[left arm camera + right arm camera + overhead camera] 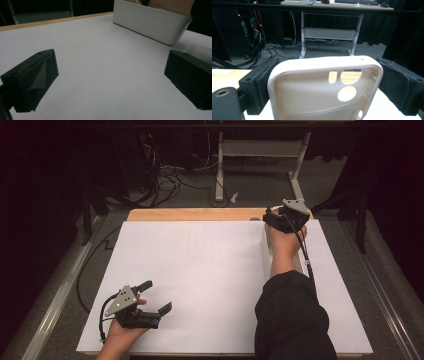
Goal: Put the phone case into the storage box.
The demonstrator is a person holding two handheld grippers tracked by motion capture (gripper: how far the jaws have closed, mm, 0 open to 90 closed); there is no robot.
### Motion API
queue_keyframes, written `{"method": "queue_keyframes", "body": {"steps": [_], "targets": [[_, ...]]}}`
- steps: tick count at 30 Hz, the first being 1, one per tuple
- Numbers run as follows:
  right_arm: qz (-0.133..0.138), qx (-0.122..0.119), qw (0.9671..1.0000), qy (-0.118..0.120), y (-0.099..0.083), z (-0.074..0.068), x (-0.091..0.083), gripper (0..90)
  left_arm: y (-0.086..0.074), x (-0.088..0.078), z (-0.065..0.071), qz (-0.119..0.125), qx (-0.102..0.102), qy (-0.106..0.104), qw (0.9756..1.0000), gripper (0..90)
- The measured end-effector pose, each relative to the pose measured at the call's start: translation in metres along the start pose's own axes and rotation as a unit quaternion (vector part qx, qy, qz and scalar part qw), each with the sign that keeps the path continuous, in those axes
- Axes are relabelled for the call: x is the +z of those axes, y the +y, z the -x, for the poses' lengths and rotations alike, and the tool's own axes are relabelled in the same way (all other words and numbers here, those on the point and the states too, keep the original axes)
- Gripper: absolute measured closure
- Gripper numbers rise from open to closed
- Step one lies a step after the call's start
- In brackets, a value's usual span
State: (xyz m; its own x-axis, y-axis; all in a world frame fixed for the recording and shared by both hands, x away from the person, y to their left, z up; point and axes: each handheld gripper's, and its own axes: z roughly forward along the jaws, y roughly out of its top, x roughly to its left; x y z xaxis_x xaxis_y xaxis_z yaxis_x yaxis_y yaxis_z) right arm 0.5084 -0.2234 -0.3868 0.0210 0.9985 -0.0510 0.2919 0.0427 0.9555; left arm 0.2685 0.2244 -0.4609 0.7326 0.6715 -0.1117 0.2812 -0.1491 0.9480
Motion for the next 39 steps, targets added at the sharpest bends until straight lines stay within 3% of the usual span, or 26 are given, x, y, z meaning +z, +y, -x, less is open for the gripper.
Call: {"method": "queue_keyframes", "body": {"steps": [20, 39], "targets": [[-0.008, 0.002, 0.9999, 0.010, -0.0010, 0.0027, 0.0046, 0.2, -0.0006, 0.0005, -0.0010, -0.003, -0.002, 0.001, 1.0000, 0.3], [-0.001, -0.005, 0.9997, 0.025, 0.0053, 0.0026, 0.0048, 0.1, -0.0011, 0.0007, -0.0014, -0.005, -0.002, 0.001, 1.0000, 0.5]]}}
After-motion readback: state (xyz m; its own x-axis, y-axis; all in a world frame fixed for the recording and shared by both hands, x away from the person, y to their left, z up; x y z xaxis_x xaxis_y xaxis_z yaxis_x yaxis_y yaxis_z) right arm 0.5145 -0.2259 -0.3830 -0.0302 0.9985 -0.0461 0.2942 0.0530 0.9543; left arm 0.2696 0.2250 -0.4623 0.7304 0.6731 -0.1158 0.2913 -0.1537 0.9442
